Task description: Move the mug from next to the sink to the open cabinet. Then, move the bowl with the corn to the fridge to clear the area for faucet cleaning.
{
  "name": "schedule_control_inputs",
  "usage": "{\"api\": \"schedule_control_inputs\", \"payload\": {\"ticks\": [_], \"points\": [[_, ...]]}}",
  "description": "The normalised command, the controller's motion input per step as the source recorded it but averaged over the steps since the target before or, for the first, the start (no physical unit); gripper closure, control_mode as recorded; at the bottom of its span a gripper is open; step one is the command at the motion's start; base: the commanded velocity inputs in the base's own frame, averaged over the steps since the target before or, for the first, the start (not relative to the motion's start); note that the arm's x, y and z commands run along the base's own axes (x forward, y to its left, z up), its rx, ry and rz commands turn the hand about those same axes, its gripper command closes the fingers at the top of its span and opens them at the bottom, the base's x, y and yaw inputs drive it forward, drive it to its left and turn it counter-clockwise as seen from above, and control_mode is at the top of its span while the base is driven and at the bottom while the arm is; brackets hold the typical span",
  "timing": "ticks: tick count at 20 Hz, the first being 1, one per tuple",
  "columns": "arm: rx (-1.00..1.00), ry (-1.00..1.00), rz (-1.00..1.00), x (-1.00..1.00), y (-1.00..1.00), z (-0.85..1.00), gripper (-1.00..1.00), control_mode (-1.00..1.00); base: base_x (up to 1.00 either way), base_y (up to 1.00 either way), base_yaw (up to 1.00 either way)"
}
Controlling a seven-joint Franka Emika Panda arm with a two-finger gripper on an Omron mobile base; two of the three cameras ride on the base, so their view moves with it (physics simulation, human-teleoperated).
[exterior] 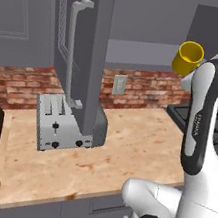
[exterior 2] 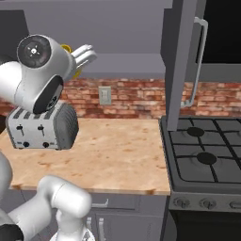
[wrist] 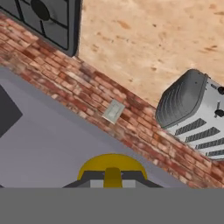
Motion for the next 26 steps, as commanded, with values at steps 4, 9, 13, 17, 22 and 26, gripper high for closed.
{"api": "schedule_control_inputs", "payload": {"ticks": [4,9,13,17,22,26], "points": [[0.44,0.09,-0.18,0.58,0.32,0.18,1.0,-1.0,0.0,0.0,0.0],[0.45,0.24,-0.06,0.47,0.01,0.41,1.0,-1.0,0.0,0.0,0.0],[0.18,0.37,0.0,0.41,0.0,0.2,1.0,-1.0,0.0,0.0,0.0],[0.01,0.08,0.0,0.1,0.08,0.0,1.0,-1.0,0.0,0.0,0.0],[0.02,0.0,0.0,0.44,0.23,0.0,1.0,-1.0,0.0,0.0,0.0],[0.06,0.0,-0.01,0.72,0.42,0.0,1.0,-1.0,0.0,0.0,0.0]]}}
